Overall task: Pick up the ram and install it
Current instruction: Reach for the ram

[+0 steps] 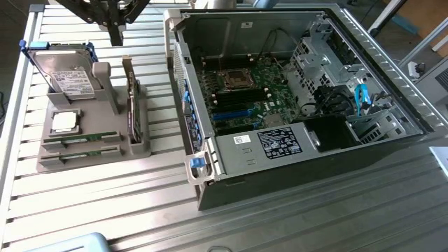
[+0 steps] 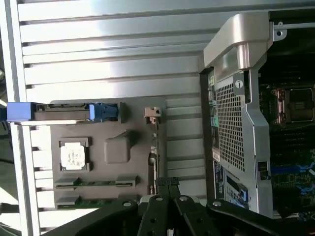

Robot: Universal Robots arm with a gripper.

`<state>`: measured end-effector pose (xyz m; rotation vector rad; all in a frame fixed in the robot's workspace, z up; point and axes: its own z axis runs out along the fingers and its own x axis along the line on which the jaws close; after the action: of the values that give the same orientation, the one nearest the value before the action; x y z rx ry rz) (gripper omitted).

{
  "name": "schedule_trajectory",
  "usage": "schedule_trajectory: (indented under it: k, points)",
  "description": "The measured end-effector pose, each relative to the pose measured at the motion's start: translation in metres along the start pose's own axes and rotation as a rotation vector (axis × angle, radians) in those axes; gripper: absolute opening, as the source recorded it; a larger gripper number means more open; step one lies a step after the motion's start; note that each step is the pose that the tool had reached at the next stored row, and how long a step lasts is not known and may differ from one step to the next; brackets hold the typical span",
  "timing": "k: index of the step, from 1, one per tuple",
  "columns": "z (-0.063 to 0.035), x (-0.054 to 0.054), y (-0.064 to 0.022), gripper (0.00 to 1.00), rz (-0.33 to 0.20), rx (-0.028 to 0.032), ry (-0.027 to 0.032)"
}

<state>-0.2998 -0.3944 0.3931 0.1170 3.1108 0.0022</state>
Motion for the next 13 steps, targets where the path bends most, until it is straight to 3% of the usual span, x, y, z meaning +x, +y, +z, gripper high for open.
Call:
schedule_trajectory:
  k: [5, 10, 13]
  points:
    - [-0.0007, 0.027, -0.0015, 0.11, 0.0, 0.005, -0.0006]
    - [-0.0018, 0.063, -0.0038, 0.11, 0.0, 0.0092, -0.001]
    - [-0.0019, 0.067, -0.0039, 0.11, 0.0, 0.0108, -0.0011]
